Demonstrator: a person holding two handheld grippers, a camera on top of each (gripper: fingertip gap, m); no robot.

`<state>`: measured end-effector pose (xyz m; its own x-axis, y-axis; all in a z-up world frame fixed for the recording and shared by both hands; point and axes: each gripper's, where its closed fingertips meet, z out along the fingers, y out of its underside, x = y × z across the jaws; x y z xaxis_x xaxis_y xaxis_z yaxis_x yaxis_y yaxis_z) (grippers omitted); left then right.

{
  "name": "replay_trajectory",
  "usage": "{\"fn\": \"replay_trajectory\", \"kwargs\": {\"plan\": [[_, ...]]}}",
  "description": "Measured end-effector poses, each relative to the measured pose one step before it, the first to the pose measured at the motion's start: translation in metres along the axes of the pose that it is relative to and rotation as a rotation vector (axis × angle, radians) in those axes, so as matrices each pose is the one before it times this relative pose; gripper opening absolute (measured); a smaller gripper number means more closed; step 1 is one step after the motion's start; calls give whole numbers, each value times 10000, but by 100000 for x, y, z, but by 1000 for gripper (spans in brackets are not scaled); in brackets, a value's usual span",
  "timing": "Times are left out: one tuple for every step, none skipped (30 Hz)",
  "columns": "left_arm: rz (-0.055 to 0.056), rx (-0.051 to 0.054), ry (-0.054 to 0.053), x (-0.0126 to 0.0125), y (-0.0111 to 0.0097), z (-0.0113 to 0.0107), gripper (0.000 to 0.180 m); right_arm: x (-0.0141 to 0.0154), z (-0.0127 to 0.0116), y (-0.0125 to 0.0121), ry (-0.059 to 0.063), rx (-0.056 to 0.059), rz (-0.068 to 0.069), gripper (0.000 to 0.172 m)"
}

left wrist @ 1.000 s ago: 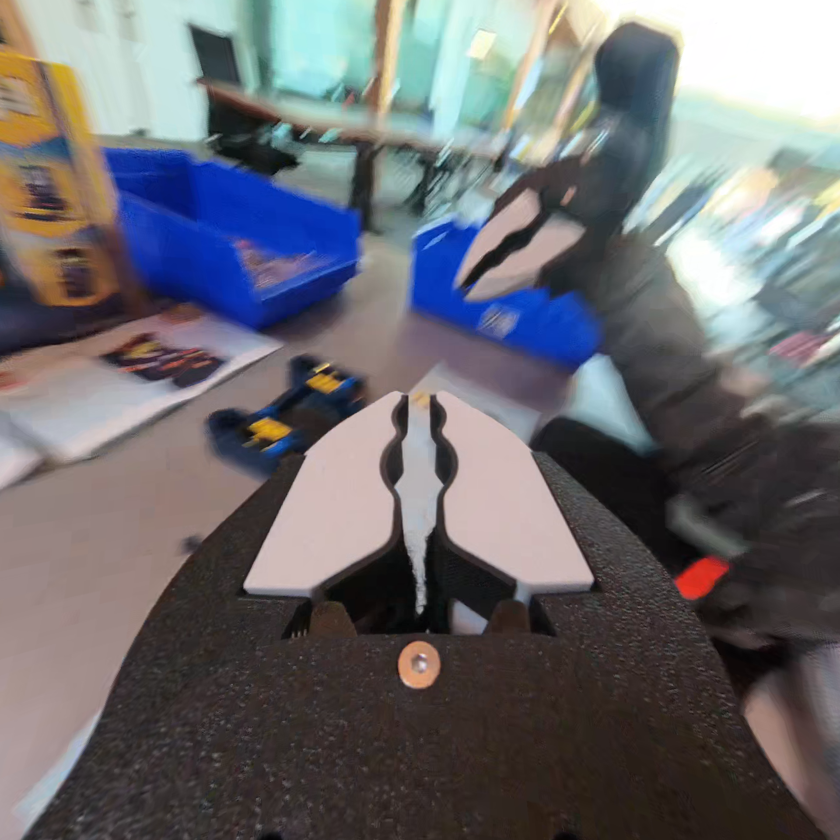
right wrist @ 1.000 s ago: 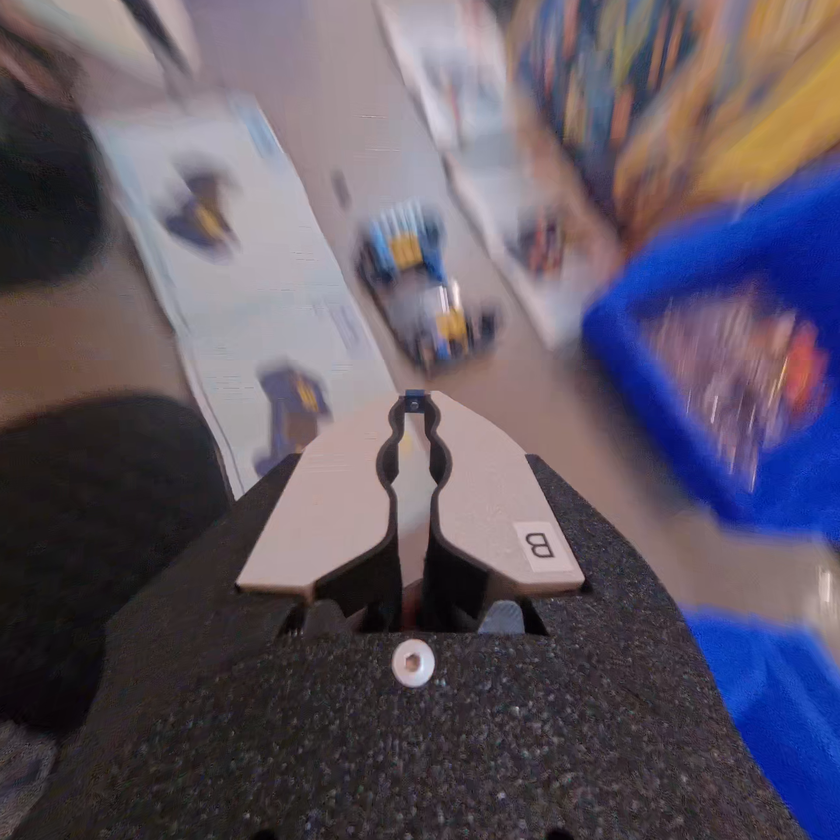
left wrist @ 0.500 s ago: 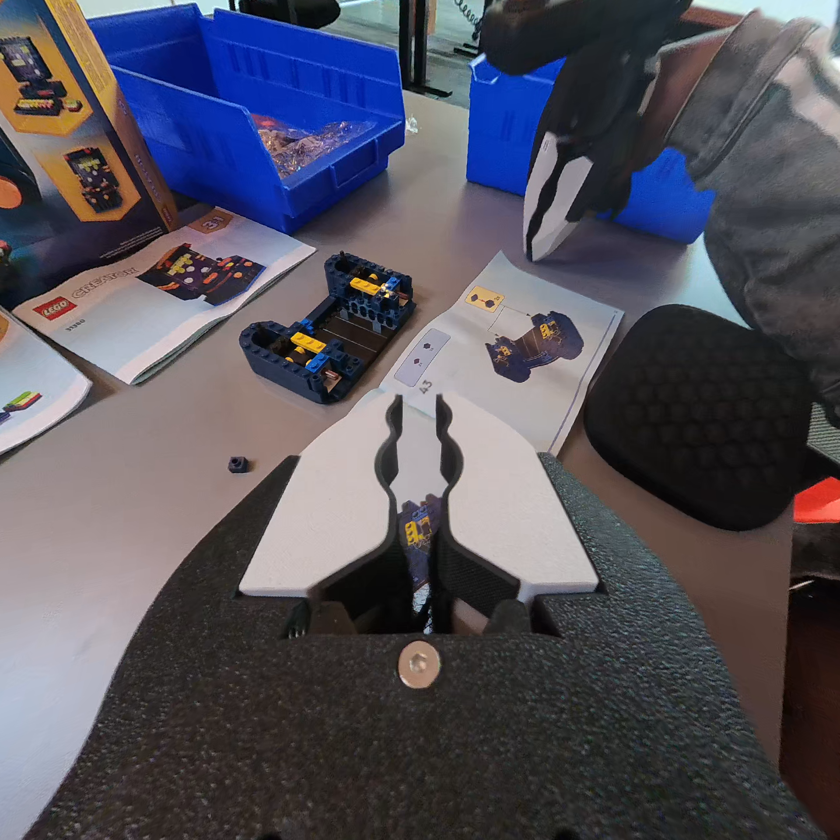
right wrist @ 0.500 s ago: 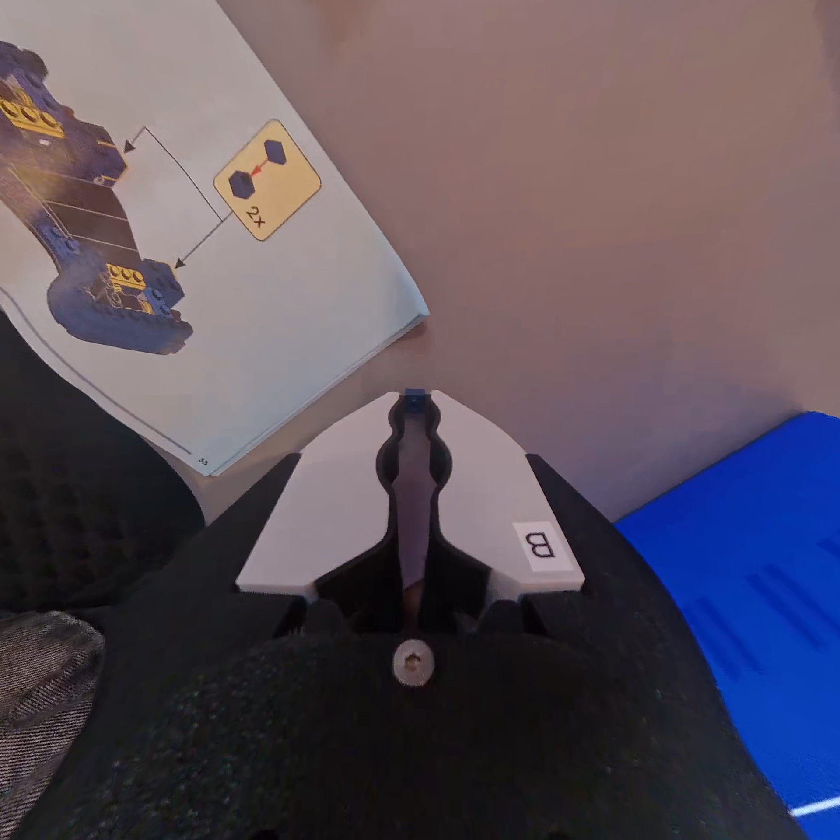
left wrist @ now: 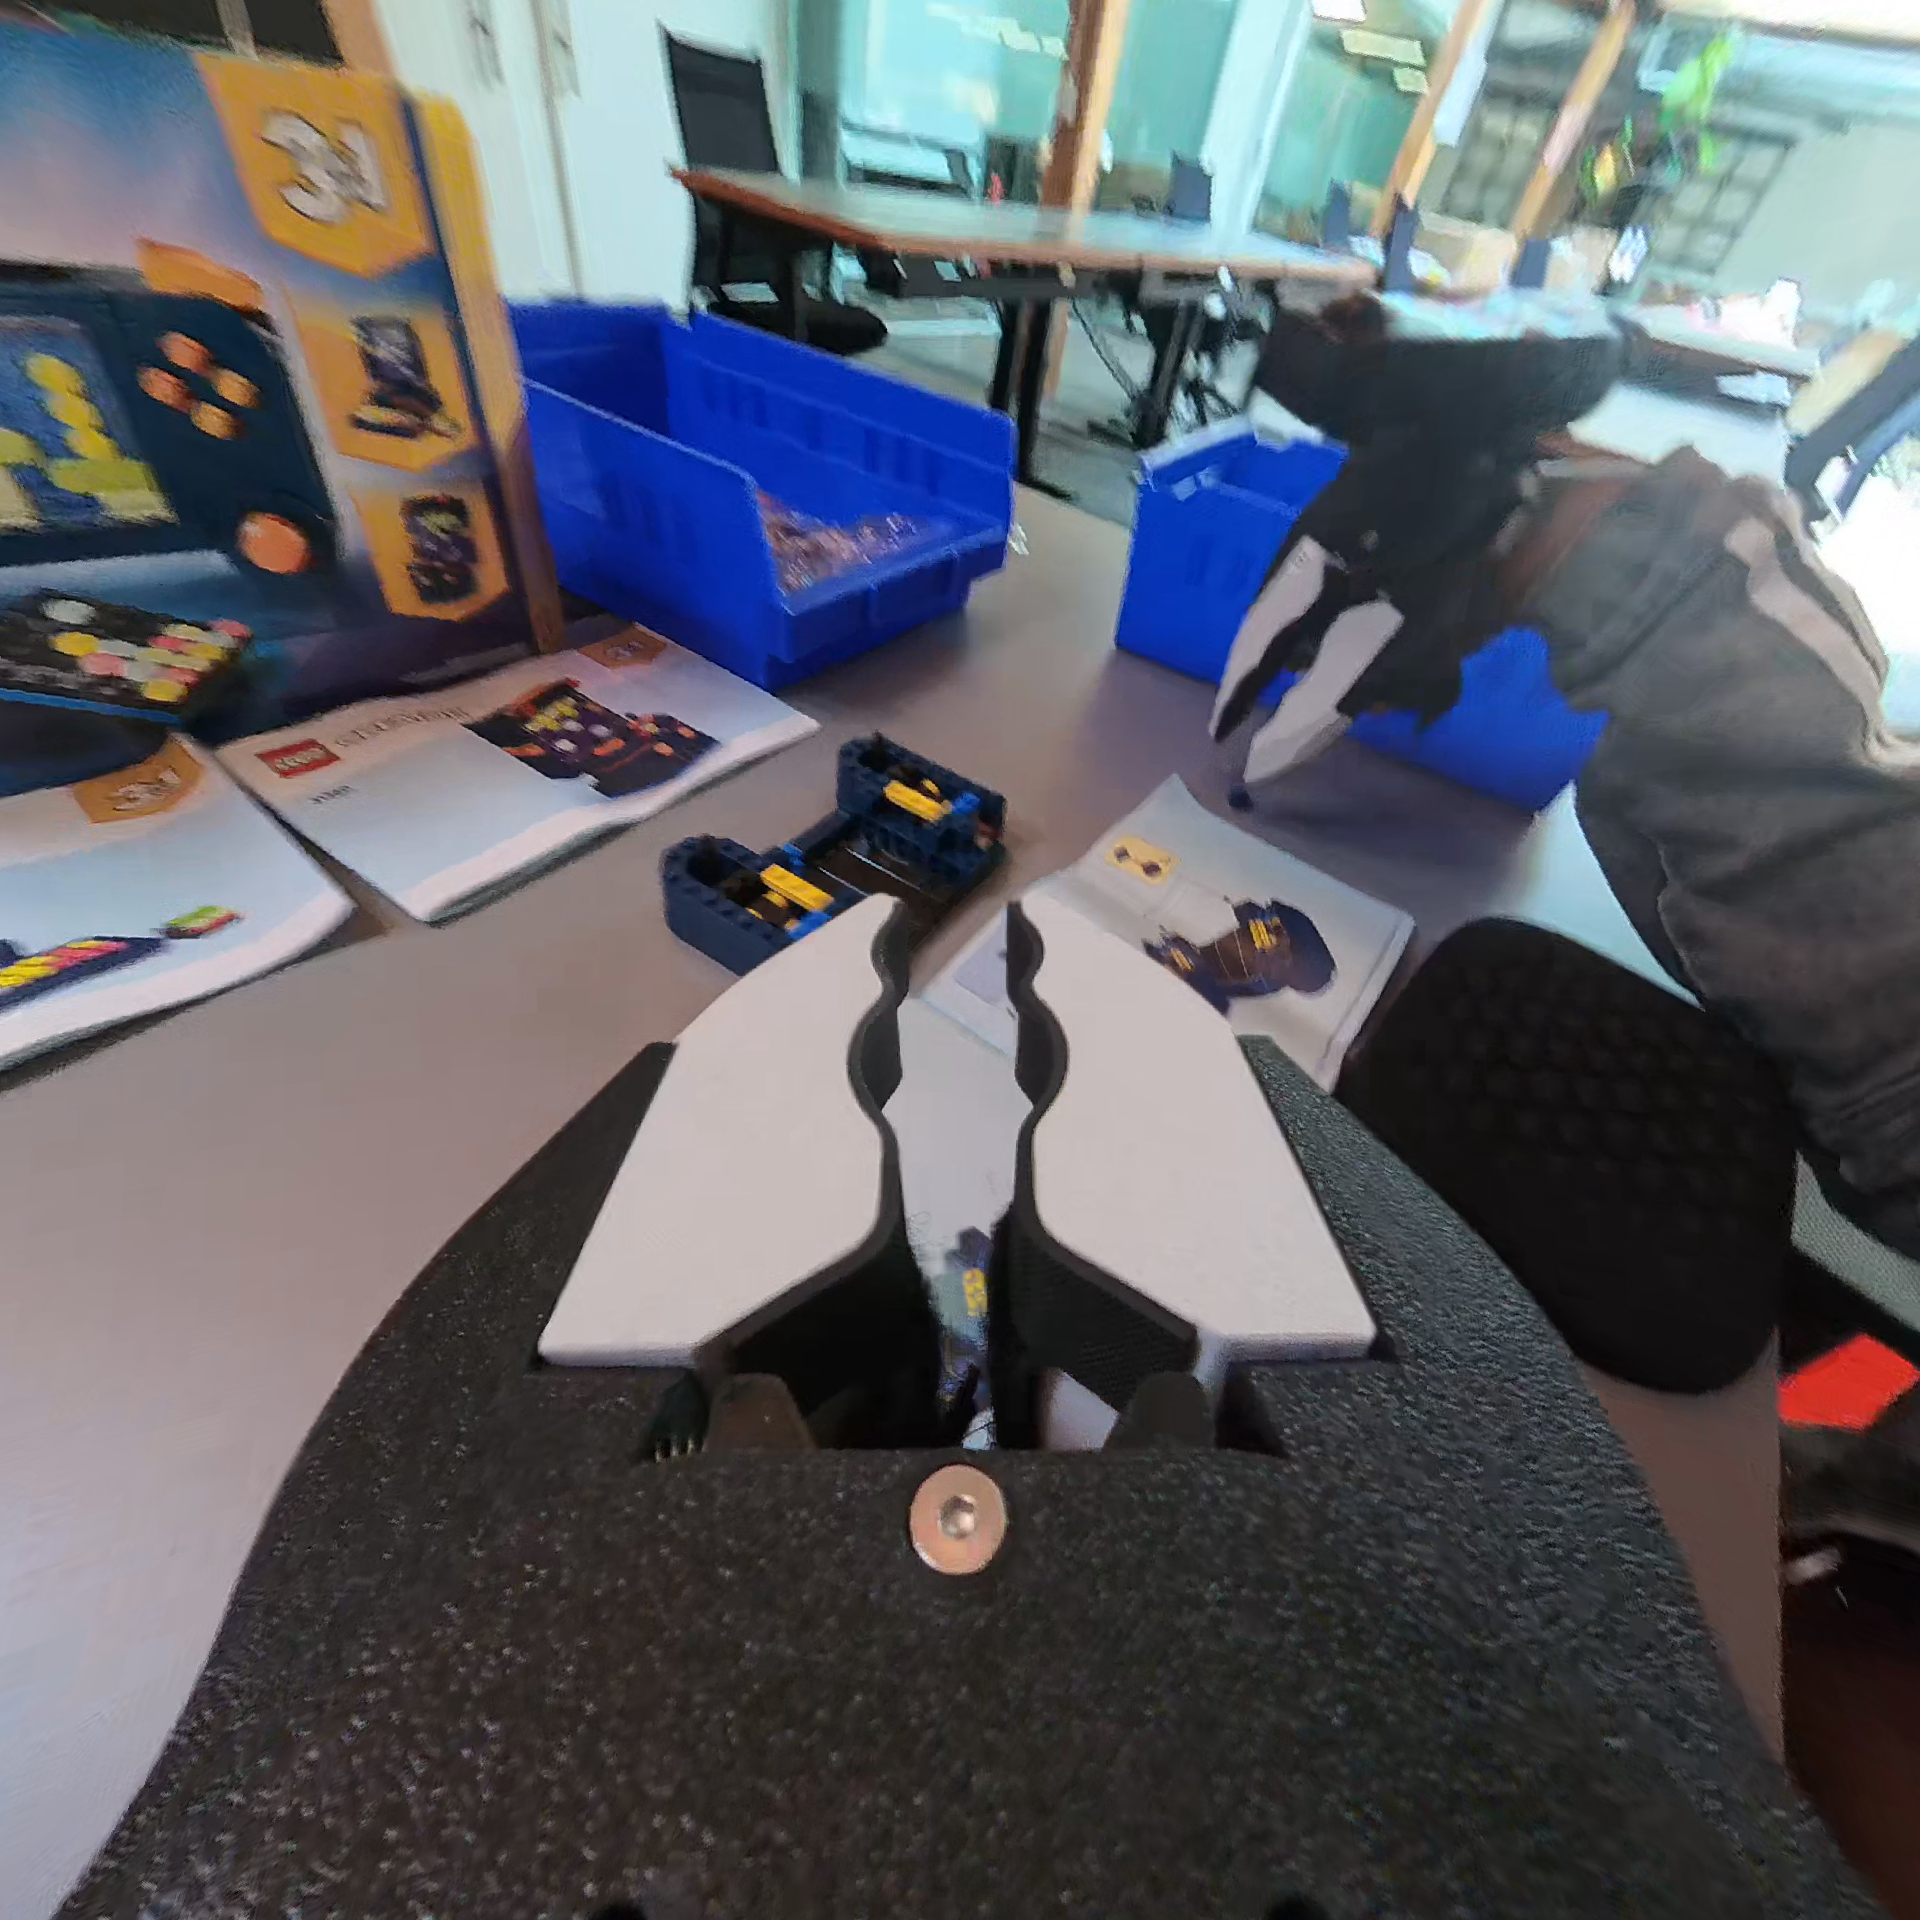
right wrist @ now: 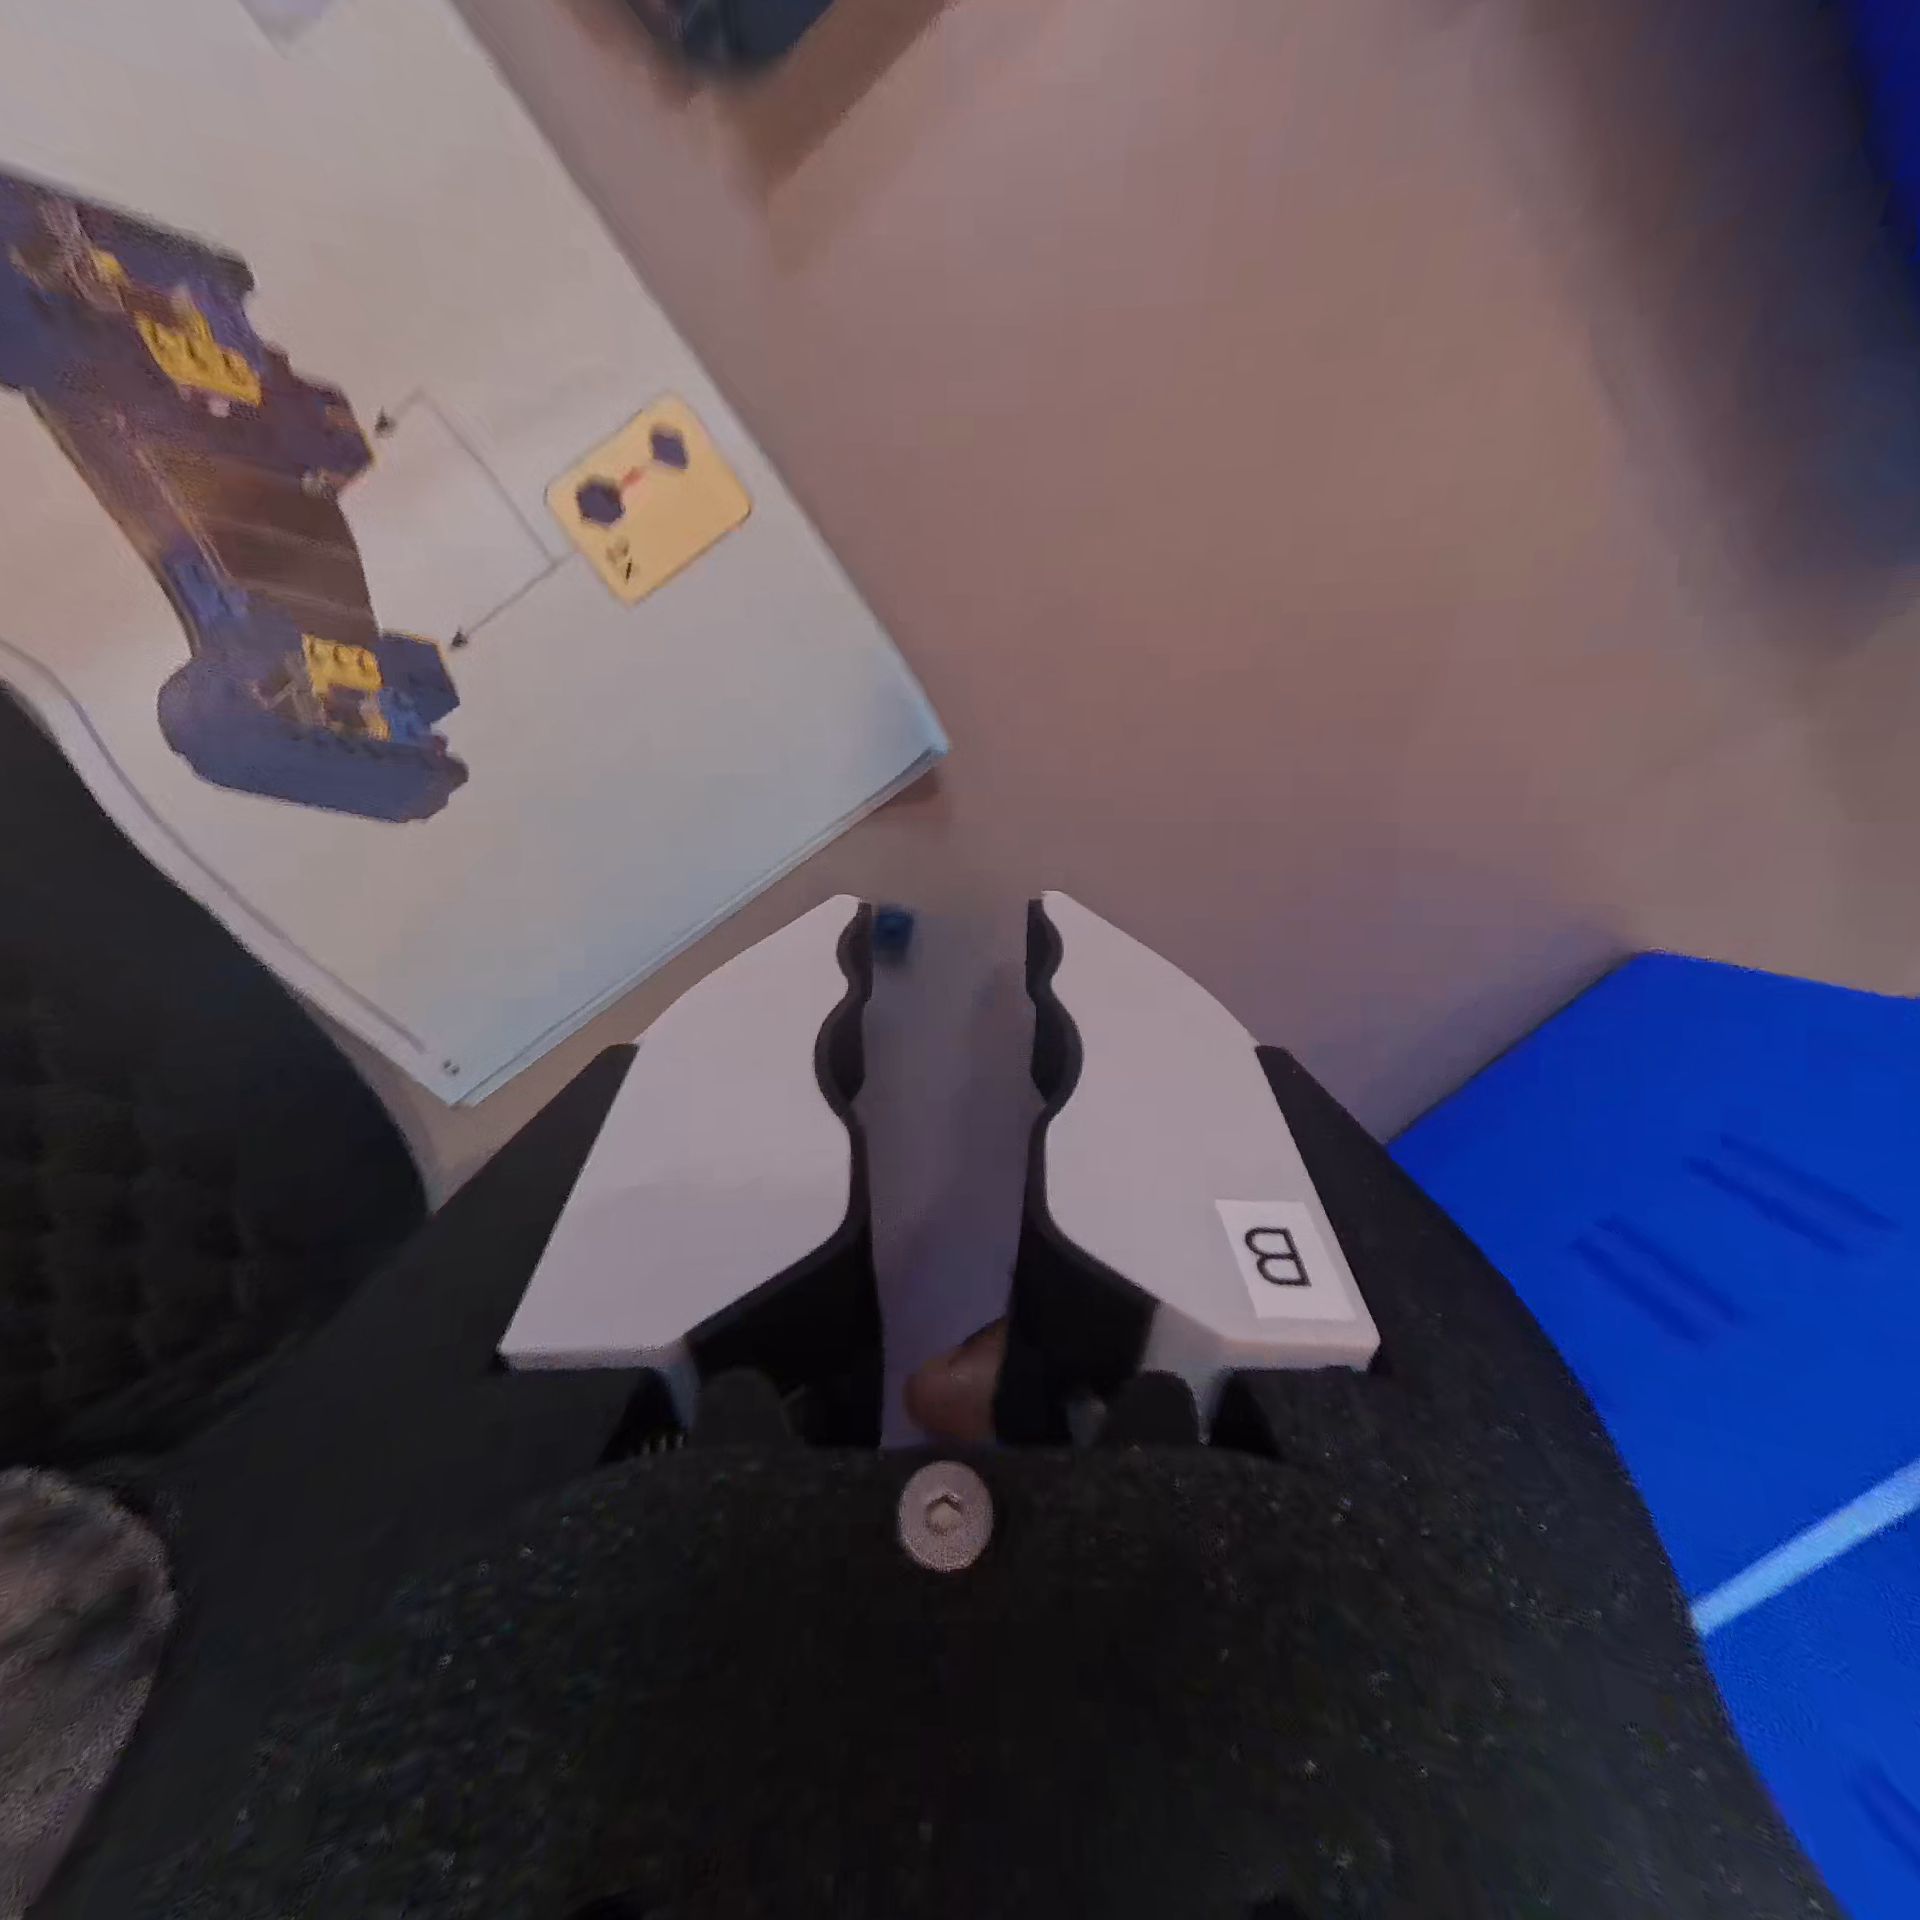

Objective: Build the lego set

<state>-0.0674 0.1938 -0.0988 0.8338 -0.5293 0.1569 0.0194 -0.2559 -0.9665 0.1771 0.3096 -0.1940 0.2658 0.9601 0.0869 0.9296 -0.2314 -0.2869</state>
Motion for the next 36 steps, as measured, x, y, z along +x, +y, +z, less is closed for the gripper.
{"fn": "replay_trajectory", "kwargs": {"plan": [[-28,454,-381,-768,-796,-691,18,664,-678,-1106,515,762,-97,27],[45,408,-480,-997,-898,-887,18,574,-800,-1577,454,1018,-70,27],[14,267,-529,-1206,-845,-1006,18,433,-794,-1900,370,1133,-81,27],[-67,-1,-487,-1285,-576,-1016,18,263,-708,-2043,306,1195,-84,28],[-133,-277,-336,-1176,-204,-947,21,-269,-548,-1996,-21,1143,-90,28],[-179,-547,-274,-1137,220,-875,25,-737,-368,-1831,-305,1033,-109,29],[-185,-753,-168,-971,624,-752,26,-934,-159,-1632,-421,923,-108,29],[-141,-939,4,-657,1011,-565,28,-1015,53,-1337,-481,753,-90,29],[-72,-1115,41,-498,1397,-380,28,-1037,206,-939,-525,506,-78,29],[54,-1104,-92,-613,1523,-105,29,-939,310,-554,-480,270,-63,29],[194,-984,-232,-745,1447,115,29,-710,376,-261,-343,103,-51,29],[176,-799,-298,-714,1222,299,26,-468,410,-38,-190,-15,-64,29],[207,-556,-144,-381,797,407,23,-212,425,176,-37,-122,-74,29],[301,-378,74,-44,494,462,21,-263,432,331,-85,-200,-66,29],[261,-289,164,38,313,568,20,-319,411,359,-162,-208,-53,29],[116,-343,191,-2,332,606,19,-168,351,236,-91,-132,-21,29],[72,-475,198,-33,500,595,18,-85,280,101,-59,-45,12,29],[78,-443,139,-130,451,527,18,-125,206,28,-95,-4,33,29],[72,-299,95,-183,290,429,19,-147,136,-6,-103,9,21,29],[36,-153,21,-302,97,324,19,-89,85,-9,-48,14,-12,29],[-6,-65,-14,-316,9,231,18,-31,39,5,-7,0,-31,29],[37,-63,45,-157,19,193,18,-21,10,1,3,-3,-22,29],[69,-57,57,-88,47,198,18,16,8,-13,6,11,2,29],[53,-52,-20,-191,57,224,18,-3,20,-3,-10,7,14,29],[28,-93,-34,-217,130,238,17,-18,24,41,-20,-7,9,29],[0,-109,-25,-197,161,242,17,-23,36,57,-20,-21,1,29],[-24,-52,-52,-239,94,197,17,-26,45,67,-18,-27,-6,29],[-10,11,4,-136,7,171,17,-12,38,41,-4,-22,-11,29],[-1,33,64,-15,-19,135,16,-36,44,12,-16,-7,-11,29],[-16,131,36,-41,-162,31,16,-24,50,23,-18,-7,-5,29],[-22,24,10,-80,-25,23,16,-28,48,36,-19,-21,1,29],[6,24,18,-50,-9,20,15,-26,60,60,-15,-30,1,29],[45,21,11,-35,-4,23,12,-12,72,49,-6,-26,-2,29],[83,31,43,4,3,46,8,-35,83,39,-23,-22,1,29],[124,72,71,20,-25,6,7,-59,83,-1,-30,-7,-3,29],[87,87,71,6,-17,7,7,-89,101,-56,-37,25,-11,29]]}}
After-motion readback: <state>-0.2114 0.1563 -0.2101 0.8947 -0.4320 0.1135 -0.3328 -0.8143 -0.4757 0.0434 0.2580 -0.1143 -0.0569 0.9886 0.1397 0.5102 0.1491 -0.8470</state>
